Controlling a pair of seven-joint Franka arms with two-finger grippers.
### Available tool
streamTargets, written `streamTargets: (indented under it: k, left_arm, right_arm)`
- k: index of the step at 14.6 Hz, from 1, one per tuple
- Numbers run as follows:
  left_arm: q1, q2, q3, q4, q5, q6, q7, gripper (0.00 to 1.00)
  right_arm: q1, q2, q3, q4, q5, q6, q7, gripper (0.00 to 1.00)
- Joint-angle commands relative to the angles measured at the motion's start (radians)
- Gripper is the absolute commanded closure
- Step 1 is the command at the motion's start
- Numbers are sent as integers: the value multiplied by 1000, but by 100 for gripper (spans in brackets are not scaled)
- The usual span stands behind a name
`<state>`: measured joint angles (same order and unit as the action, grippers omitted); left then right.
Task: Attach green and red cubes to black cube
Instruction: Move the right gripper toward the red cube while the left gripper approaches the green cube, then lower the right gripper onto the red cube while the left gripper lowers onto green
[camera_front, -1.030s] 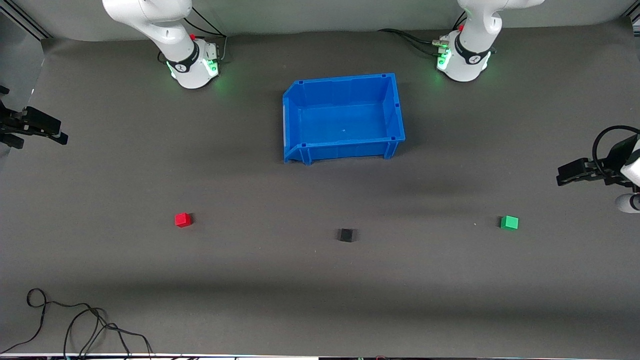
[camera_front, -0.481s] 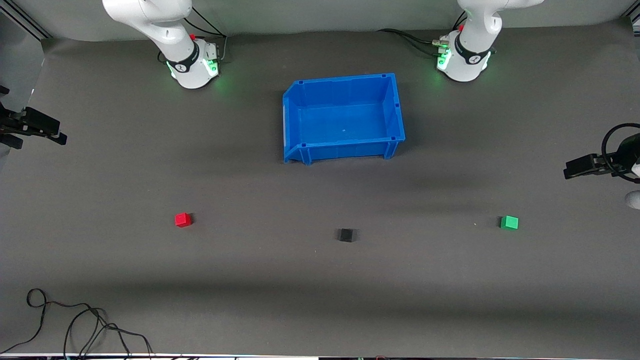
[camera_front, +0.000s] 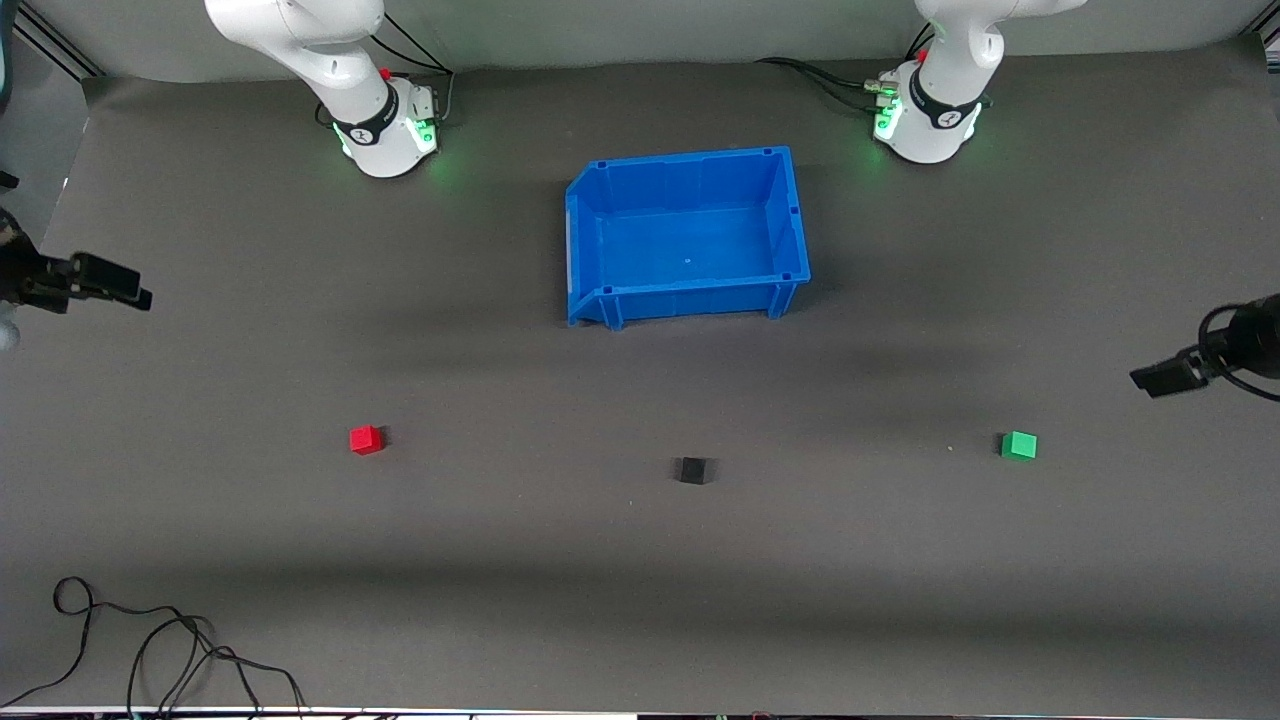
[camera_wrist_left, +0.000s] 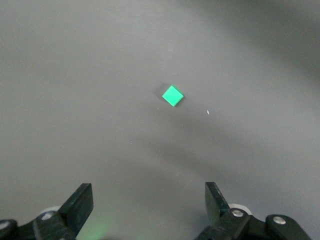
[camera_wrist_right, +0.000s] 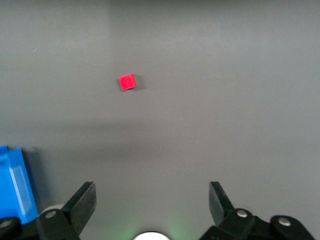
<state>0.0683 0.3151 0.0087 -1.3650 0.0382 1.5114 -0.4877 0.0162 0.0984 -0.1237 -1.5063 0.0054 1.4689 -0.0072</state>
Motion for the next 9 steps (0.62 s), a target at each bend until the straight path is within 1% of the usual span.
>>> streamTargets:
  k: [1,2,3,5,7,9]
  left_arm:
    - [-2,48,-4,-5,29,29,-240,0]
    - [-2,51,-4,-35,29,58,-271,0]
    - [1,50,-4,-64,25,91,-320,0]
    - [-1,50,-4,-136,28,159,-481,0]
    - [-10,45,-4,-216,43,257,-621,0]
    - [-5,54,-6,-258,28,329,-716,0]
  right_arm:
    - [-1,59,-54,15,117,-12,246,0]
    - [-1,88,-77,17,163,-6,374,0]
    - [-1,118,-85,17,191,2,465,0]
    - [-1,182,-99,14,264,31,594,0]
    - [2,239,-100,11,309,74,692,0]
    - [5,300,-100,8,323,125,714,0]
